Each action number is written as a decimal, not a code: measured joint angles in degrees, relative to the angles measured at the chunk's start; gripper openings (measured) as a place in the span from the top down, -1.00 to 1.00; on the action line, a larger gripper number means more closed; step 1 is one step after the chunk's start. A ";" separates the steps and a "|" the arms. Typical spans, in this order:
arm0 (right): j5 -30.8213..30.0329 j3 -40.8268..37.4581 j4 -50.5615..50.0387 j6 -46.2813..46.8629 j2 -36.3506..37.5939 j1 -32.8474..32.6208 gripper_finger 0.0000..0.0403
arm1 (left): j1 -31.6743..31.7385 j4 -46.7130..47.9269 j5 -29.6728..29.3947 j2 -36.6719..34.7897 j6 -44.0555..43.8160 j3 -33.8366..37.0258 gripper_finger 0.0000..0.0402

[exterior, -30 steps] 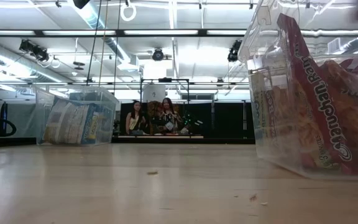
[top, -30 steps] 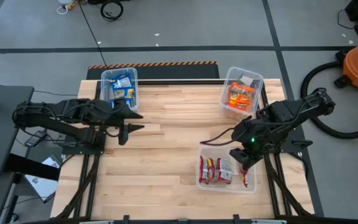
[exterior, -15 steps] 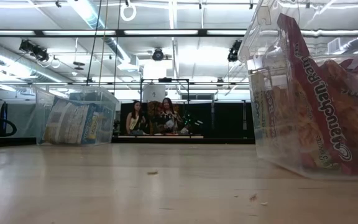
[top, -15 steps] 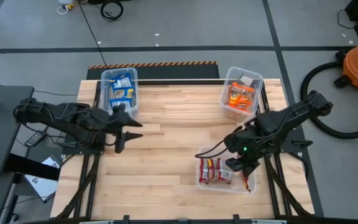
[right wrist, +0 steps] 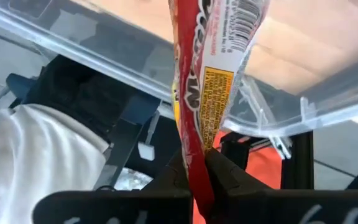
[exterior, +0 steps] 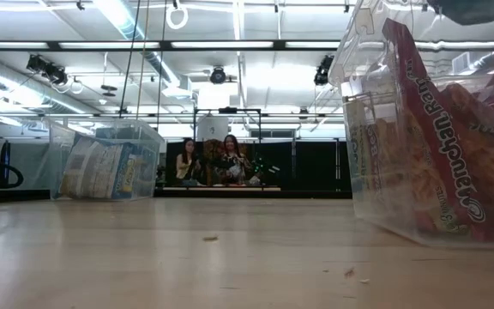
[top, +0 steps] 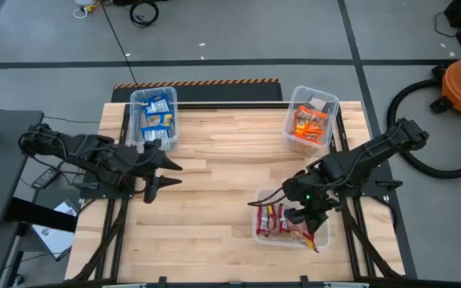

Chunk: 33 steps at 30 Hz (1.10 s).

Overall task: Sort Maruchan noodles
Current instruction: Put the red noodle pack into the bottom transparent bin

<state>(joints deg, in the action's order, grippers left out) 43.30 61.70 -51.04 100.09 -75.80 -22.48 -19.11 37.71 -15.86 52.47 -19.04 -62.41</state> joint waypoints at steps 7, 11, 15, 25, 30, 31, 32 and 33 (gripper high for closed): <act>6.12 1.21 -1.08 1.32 0.21 0.00 0.95 | -1.18 0.02 0.00 0.00 -1.38 0.00 0.02; 5.86 1.21 -7.17 1.27 0.25 0.75 0.95 | -1.82 0.00 -0.86 0.00 -1.41 0.00 0.02; 5.44 -0.05 -9.60 0.82 0.25 2.48 0.95 | -2.17 -0.17 -2.23 0.00 -1.38 0.00 0.02; 5.12 -7.40 -0.44 0.31 0.07 7.49 0.95 | -2.17 -0.71 -2.36 0.00 -1.40 0.00 0.02; 3.45 -9.27 -0.25 -1.12 0.18 9.26 0.95 | -2.15 -0.93 -2.36 0.00 -1.38 0.02 0.02; 2.65 -9.51 -0.27 -1.17 0.20 9.60 0.95 | -2.15 -1.14 -2.36 0.00 -1.38 0.00 0.02; 1.60 -9.68 -0.37 -1.34 0.20 9.90 0.95 | -2.15 -1.28 -2.36 0.00 -1.38 0.00 0.02; 0.48 -9.81 -0.42 -1.90 0.20 10.29 0.95 | -2.15 -1.25 -2.36 0.00 -1.38 0.01 0.02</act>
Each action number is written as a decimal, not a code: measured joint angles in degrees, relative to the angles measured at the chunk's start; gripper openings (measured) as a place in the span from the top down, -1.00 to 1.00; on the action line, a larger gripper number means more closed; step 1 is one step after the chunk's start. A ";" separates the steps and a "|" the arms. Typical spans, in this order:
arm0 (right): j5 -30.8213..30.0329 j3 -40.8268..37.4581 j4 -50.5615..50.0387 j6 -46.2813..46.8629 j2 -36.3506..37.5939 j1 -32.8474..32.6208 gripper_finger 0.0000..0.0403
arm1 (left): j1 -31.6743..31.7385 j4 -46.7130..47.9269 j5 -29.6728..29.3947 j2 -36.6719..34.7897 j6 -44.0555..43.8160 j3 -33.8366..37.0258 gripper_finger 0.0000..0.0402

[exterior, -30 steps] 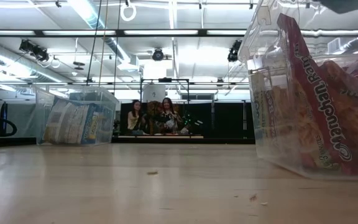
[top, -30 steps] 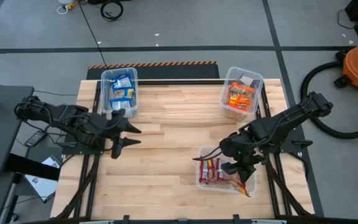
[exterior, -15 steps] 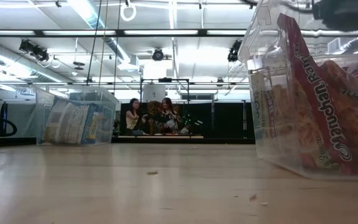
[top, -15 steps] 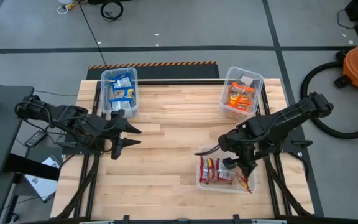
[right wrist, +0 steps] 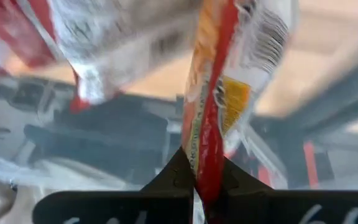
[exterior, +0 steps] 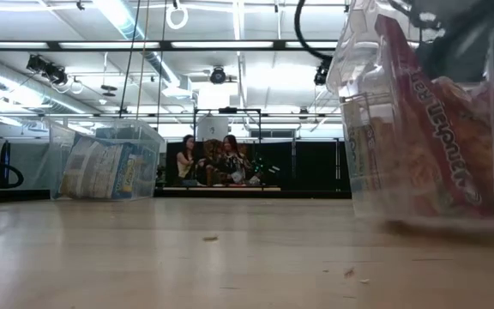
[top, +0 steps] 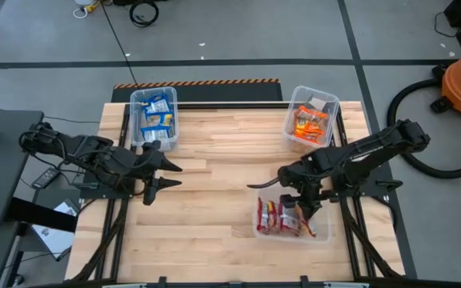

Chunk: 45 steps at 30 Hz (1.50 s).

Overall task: Sort Maruchan noodles
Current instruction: Put the red noodle pack into the bottom transparent bin, then adjust the bottom transparent bin

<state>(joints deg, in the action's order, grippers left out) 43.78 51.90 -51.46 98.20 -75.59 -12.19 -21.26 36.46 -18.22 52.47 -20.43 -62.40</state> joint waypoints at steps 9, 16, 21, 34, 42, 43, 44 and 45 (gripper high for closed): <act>-4.92 -0.26 3.68 -0.91 -0.22 1.39 0.87 | 0.00 0.03 0.00 0.00 -0.78 0.01 0.02; -5.95 -0.23 4.08 -3.76 0.21 0.40 0.66 | -0.39 -1.25 -0.53 0.87 -1.36 0.01 0.02; -9.68 -0.17 3.84 -2.31 3.50 -0.82 0.50 | -2.86 -1.44 -2.80 4.36 -1.07 0.03 0.02; -34.69 7.28 -1.32 -8.39 16.64 -3.99 0.43 | -1.89 -11.47 -3.32 24.48 3.13 0.05 0.02; -54.17 7.91 -1.51 -27.05 19.18 -3.82 0.43 | 2.98 -32.20 2.66 38.81 9.75 0.03 0.02; -55.79 7.91 -1.72 -29.12 18.79 -3.77 0.43 | 3.32 -34.77 2.77 40.41 10.66 0.03 0.02; -57.41 7.91 -1.90 -31.00 18.13 -3.61 0.43 | 3.60 -37.00 3.10 41.88 11.46 0.01 0.02; -58.95 7.91 -1.93 -32.38 17.23 -3.39 0.43 | 3.82 -38.41 3.54 43.17 11.89 0.01 0.02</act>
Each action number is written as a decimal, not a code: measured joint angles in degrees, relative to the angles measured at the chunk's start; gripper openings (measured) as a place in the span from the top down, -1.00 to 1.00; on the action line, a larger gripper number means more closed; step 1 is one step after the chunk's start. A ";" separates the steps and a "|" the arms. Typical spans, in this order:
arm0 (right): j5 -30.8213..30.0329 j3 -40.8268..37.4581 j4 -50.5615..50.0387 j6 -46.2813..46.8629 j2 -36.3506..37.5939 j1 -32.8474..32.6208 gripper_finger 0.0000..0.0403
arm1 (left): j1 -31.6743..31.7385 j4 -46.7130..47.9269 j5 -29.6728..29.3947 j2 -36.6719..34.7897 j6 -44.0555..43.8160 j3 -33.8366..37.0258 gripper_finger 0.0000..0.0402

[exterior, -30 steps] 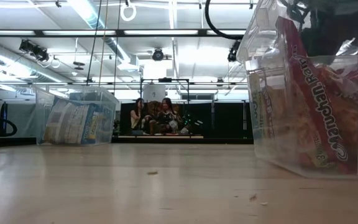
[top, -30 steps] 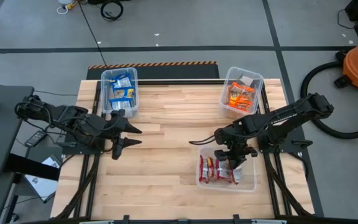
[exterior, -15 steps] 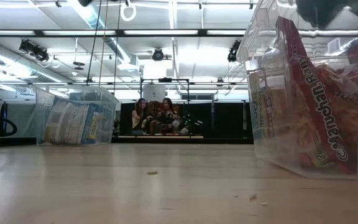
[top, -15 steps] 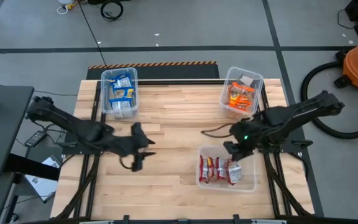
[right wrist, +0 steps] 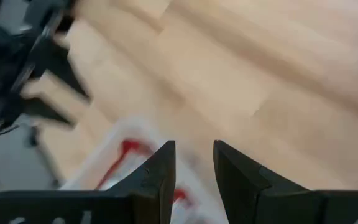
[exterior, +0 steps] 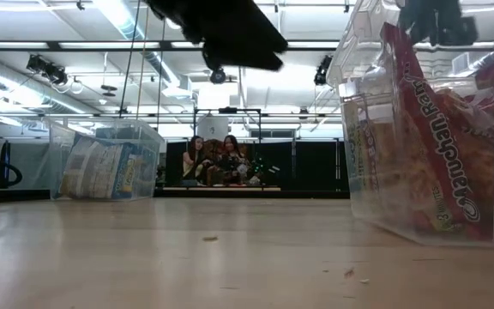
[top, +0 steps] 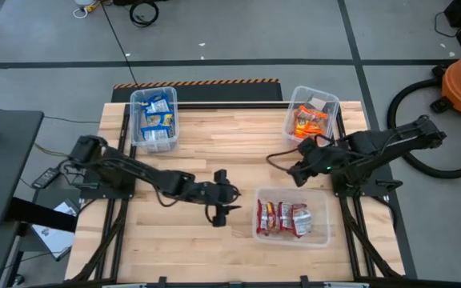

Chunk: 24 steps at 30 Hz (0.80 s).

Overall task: Sort Maruchan noodles
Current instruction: Adjust the bottom transparent bin

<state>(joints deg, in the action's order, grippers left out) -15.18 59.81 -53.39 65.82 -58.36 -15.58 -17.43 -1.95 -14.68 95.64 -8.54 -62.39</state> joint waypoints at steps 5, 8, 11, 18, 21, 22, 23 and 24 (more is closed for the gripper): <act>-2.77 0.00 0.59 -1.28 -7.22 2.20 0.43 | 0.36 -7.39 1.04 5.50 -1.11 0.00 0.02; 2.41 0.00 4.86 -1.49 -13.06 4.24 0.43 | 0.25 -8.55 0.92 7.01 -1.66 0.00 0.02; 6.16 -0.02 13.92 -3.34 -17.66 5.83 0.43 | -0.14 -8.31 0.92 7.60 -4.66 0.00 0.02; 9.58 0.00 28.53 -10.13 -25.20 7.50 0.43 | -2.68 -8.02 -0.54 6.62 -6.64 -0.06 0.02; 11.97 1.37 31.20 -13.96 -28.28 7.50 0.43 | -3.57 -6.68 -0.67 5.87 -9.75 -0.08 0.02; 12.48 2.41 30.87 -15.18 -29.17 7.48 0.43 | -3.82 -5.34 -0.63 5.47 -10.71 -0.07 0.02; 12.92 3.56 29.91 -16.33 -29.99 7.48 0.43 | -4.16 -4.00 -0.70 5.02 -11.42 0.05 0.02; 13.20 4.73 28.33 -17.22 -30.58 7.48 0.43 | -4.44 -3.74 -0.72 4.73 -12.10 0.04 0.02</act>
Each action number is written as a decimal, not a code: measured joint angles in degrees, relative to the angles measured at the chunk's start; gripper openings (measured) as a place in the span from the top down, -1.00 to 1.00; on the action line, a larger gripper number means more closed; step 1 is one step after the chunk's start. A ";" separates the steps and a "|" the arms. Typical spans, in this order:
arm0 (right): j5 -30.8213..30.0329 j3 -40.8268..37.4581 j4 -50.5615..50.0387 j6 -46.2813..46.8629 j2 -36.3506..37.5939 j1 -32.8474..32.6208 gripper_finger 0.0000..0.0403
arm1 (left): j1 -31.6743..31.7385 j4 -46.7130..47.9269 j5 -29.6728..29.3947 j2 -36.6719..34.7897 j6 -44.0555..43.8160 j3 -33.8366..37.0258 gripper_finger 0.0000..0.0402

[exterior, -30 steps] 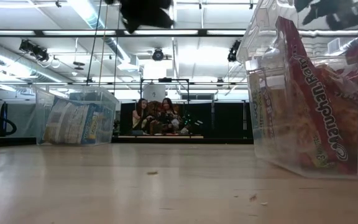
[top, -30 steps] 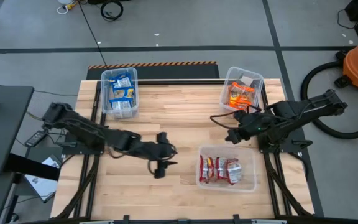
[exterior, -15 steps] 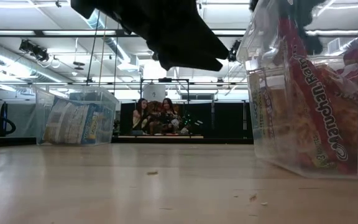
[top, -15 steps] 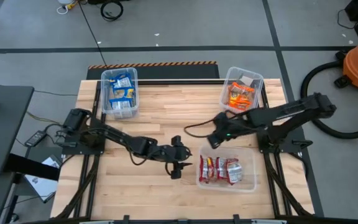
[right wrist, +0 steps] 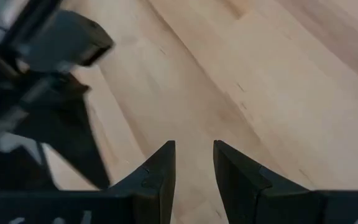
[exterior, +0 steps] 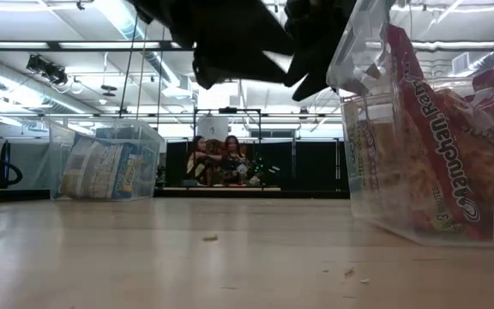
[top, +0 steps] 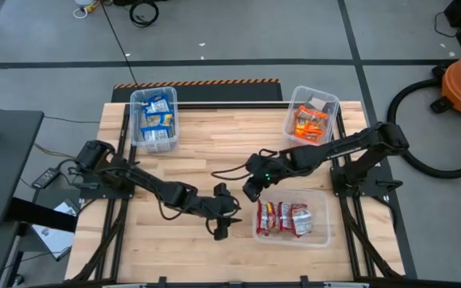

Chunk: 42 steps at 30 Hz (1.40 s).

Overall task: Sort Maruchan noodles
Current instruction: Adjust the bottom transparent bin

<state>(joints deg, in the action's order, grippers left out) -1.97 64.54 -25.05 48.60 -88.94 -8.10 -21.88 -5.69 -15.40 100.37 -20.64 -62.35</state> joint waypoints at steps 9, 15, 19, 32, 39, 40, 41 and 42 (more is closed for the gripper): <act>0.75 7.40 -19.29 -1.14 -0.74 0.00 0.43 | -2.55 8.35 0.11 -3.81 -1.25 -0.06 0.02; 3.69 7.60 -24.47 1.96 -0.51 -0.72 0.43 | -3.05 12.76 0.22 -6.22 -1.27 -0.08 0.02; 4.10 7.56 -27.73 4.91 -0.26 -2.30 0.43 | -3.09 16.18 0.39 -8.42 -1.23 -0.05 0.02; 7.97 7.47 -36.83 17.29 2.09 -11.14 0.43 | -2.99 21.15 -0.35 -15.91 -1.16 -0.07 0.02; 11.76 7.47 -36.60 21.87 3.63 -14.94 0.43 | -2.34 20.86 -0.49 -19.76 -0.10 -0.07 0.02; 11.97 7.47 -36.61 22.10 3.94 -15.24 0.43 | -2.28 21.01 -0.47 -20.22 -0.01 -0.07 0.02; 11.97 7.47 -36.47 22.12 4.32 -15.32 0.43 | -2.28 21.20 -0.44 -20.87 -0.04 -0.02 0.02; 11.99 7.47 -36.29 22.07 4.74 -15.44 0.43 | -2.23 21.03 -0.46 -21.64 -0.04 0.00 0.02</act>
<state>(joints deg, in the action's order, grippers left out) 10.02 72.01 -61.35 70.67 -84.20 -23.54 -24.11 15.33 -15.86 78.72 -20.68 -62.35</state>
